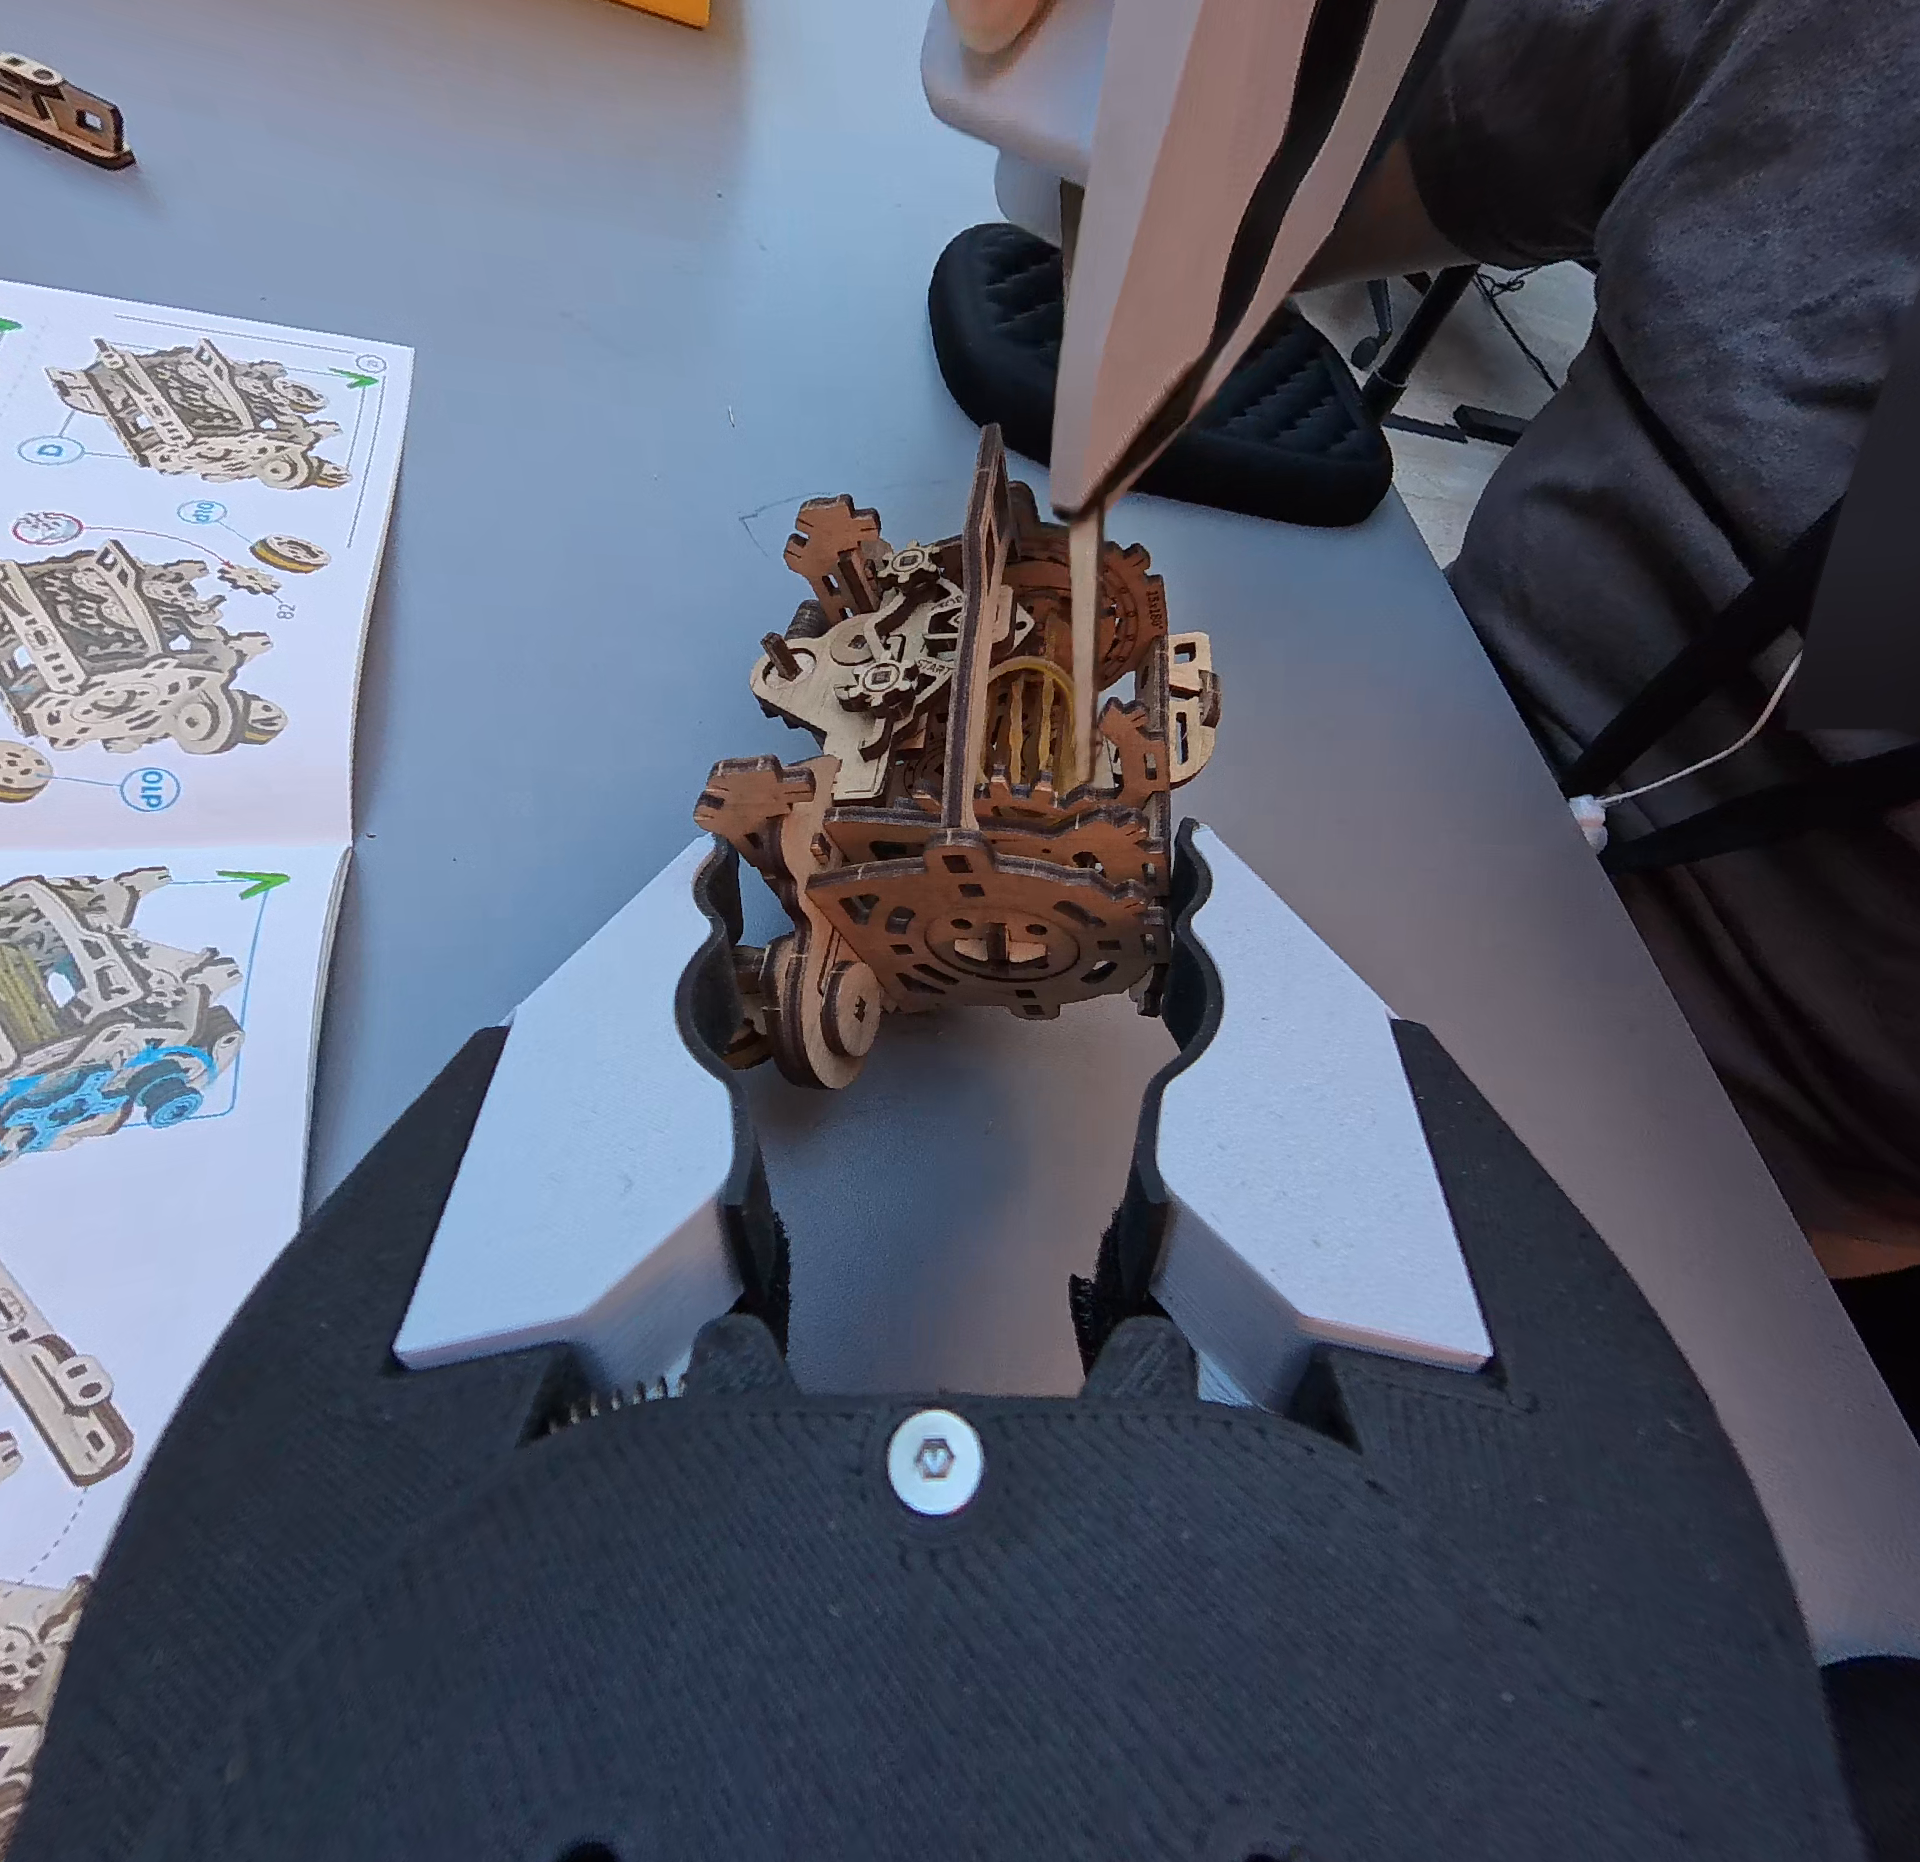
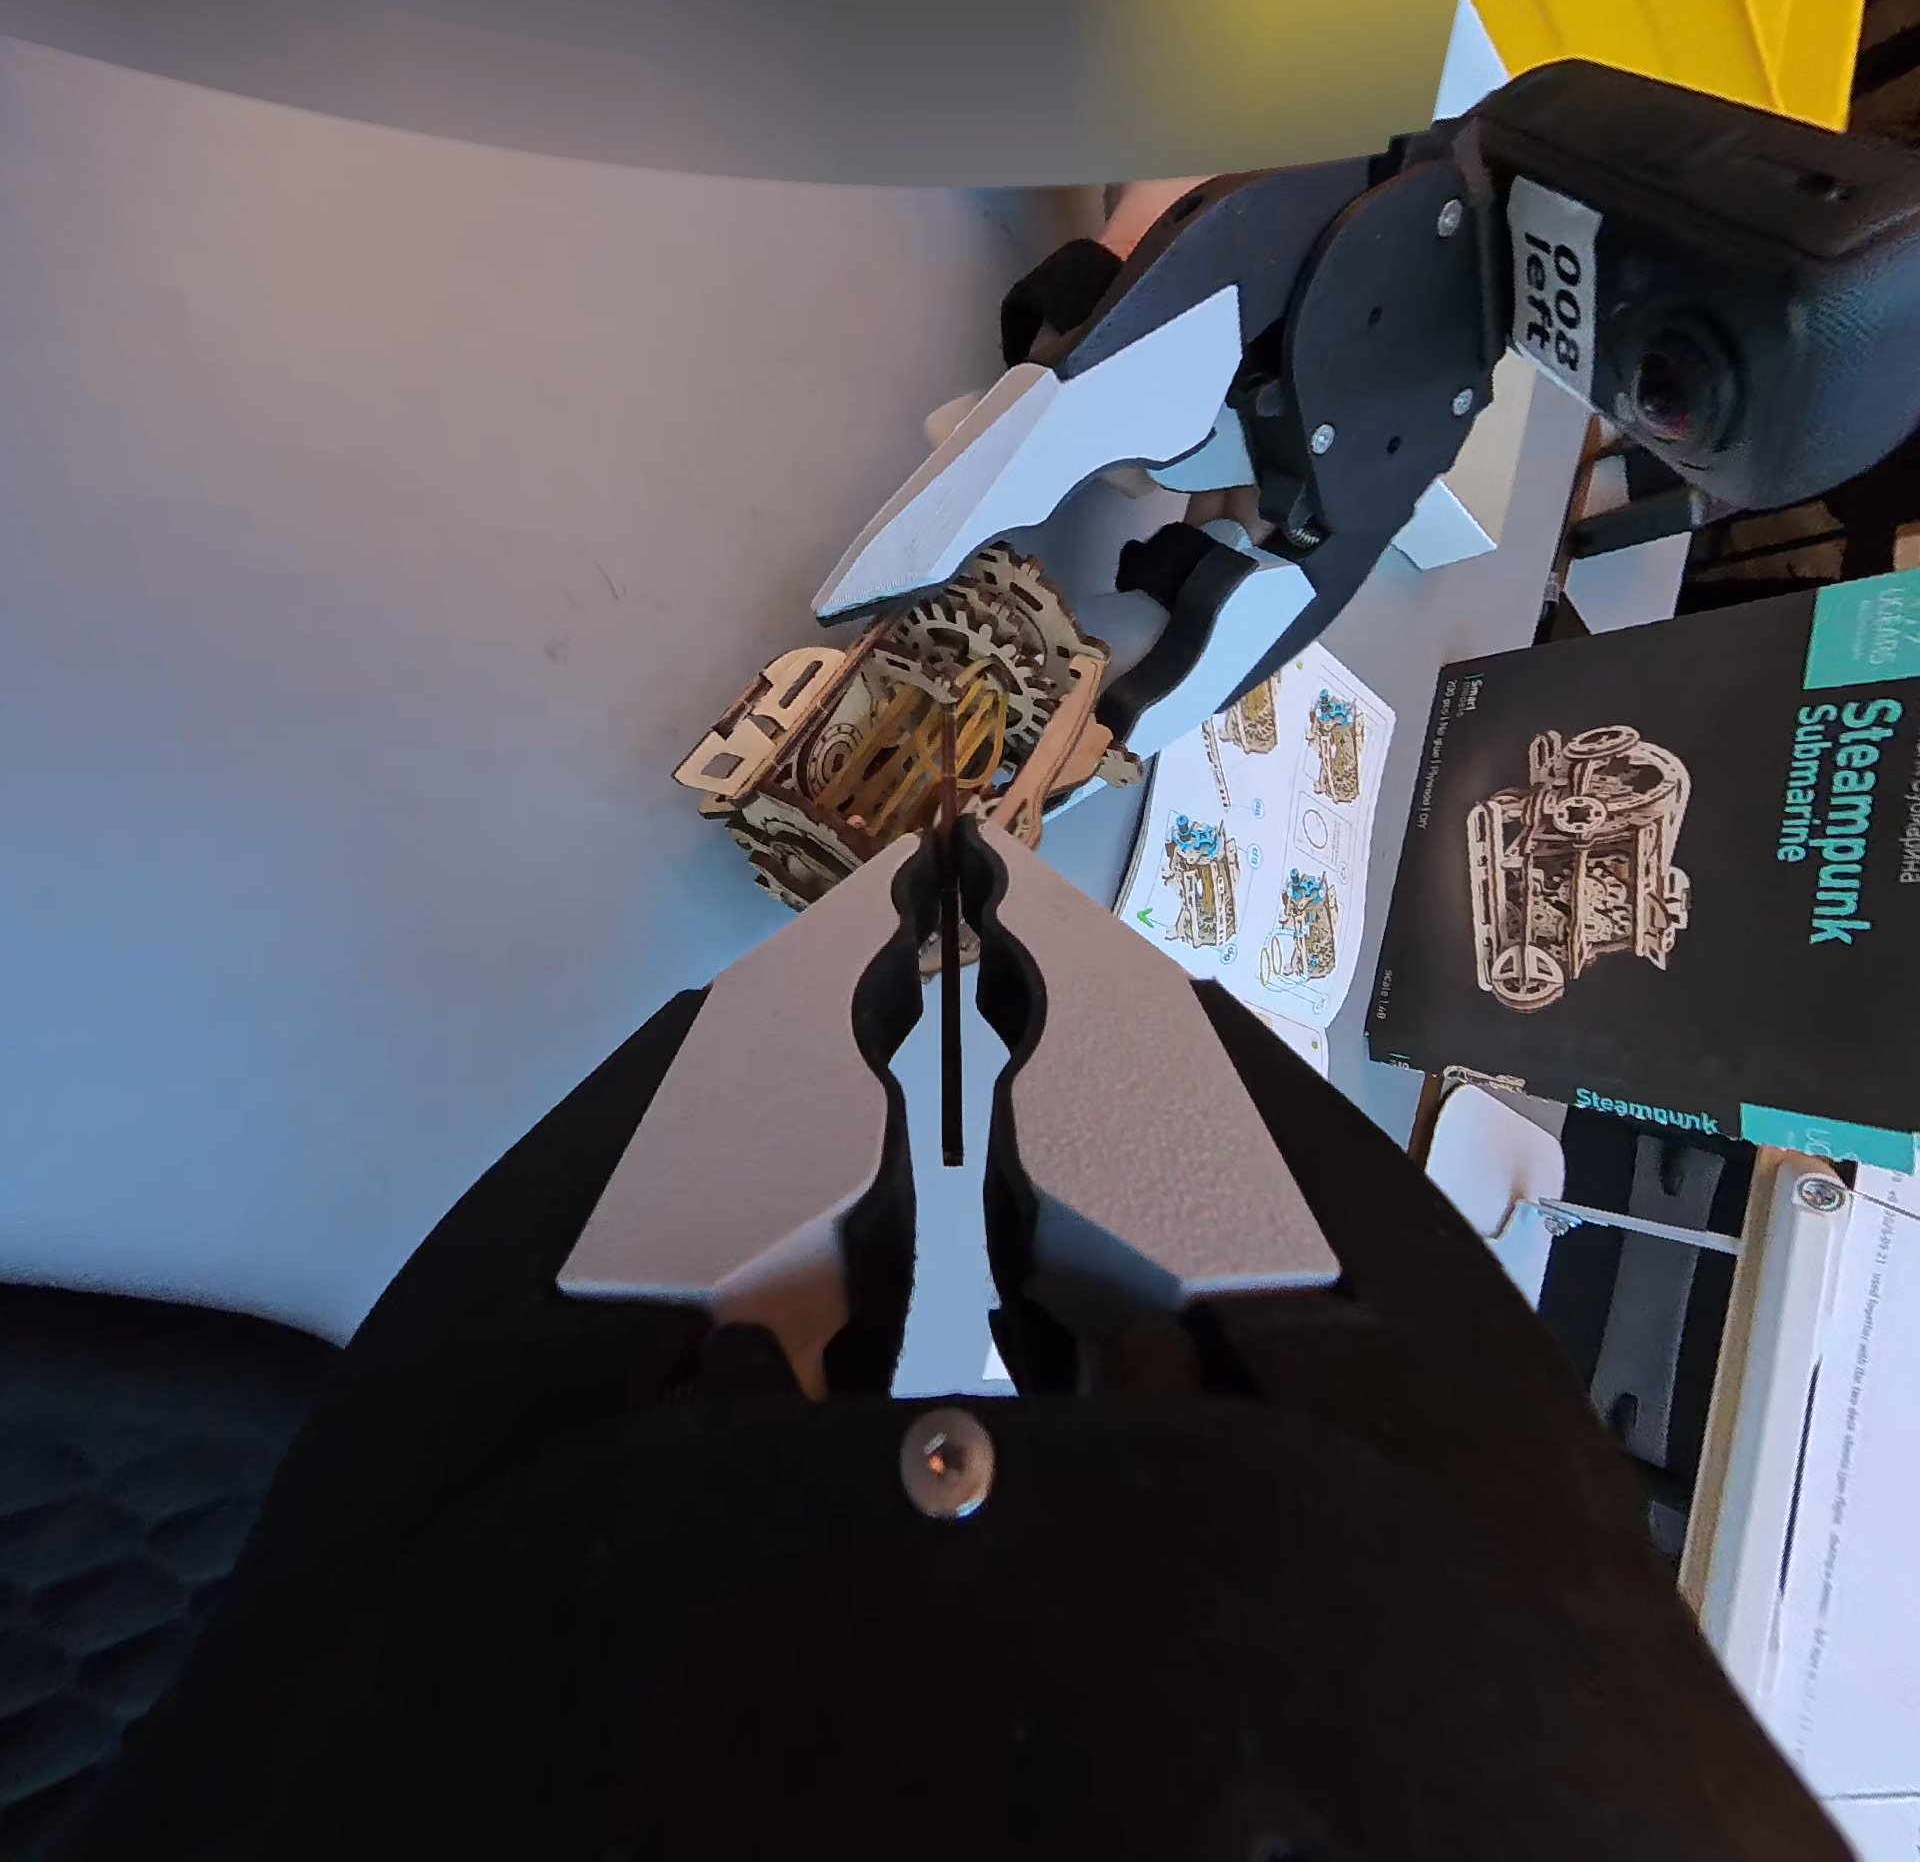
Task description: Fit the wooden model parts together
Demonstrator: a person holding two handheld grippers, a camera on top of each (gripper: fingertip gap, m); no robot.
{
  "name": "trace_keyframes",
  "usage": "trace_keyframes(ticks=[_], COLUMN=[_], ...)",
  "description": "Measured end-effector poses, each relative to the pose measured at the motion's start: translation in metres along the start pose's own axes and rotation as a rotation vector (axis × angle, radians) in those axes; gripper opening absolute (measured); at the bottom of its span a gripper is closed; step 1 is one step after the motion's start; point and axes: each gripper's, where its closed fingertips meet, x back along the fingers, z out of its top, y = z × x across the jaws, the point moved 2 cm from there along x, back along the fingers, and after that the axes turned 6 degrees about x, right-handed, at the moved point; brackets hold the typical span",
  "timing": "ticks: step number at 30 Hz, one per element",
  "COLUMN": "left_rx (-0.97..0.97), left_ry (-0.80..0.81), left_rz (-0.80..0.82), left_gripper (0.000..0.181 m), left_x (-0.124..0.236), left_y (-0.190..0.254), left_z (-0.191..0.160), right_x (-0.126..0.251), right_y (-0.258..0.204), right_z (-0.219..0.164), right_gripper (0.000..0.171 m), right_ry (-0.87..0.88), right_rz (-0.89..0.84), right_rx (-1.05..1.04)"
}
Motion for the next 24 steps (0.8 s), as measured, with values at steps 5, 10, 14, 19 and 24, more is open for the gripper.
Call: trace_keyframes(ticks=[5,10,14,19,24], left_rx=[0.000,-0.003,-0.005,-0.009,-0.007], left_ry=[0.002,0.001,0.001,0.001,0.001], left_rz=[0.004,0.007,0.008,0.011,0.011], left_gripper=[0.082,0.082,0.082,0.082,0.082], left_x=[0.000,0.000,0.000,0.000,0.000], left_y=[0.000,0.000,0.000,0.001,0.000], left_z=[0.000,0.000,0.000,0.000,0.000], right_x=[0.002,-0.001,0.003,0.011,0.009], right_y=[0.012,0.008,-0.002,0.009,0.007], right_z=[-0.008,-0.004,0.004,0.003,0.009], right_gripper=[0.001,0.001,0.001,0.001,0.001], right_ry=[-0.066,-0.127,-0.079,-0.075,-0.018], right_rz=[-0.103,-0.139,-0.084,-0.133,-0.103], right_rx=[-0.008,0.056,0.072,0.044,0.005])
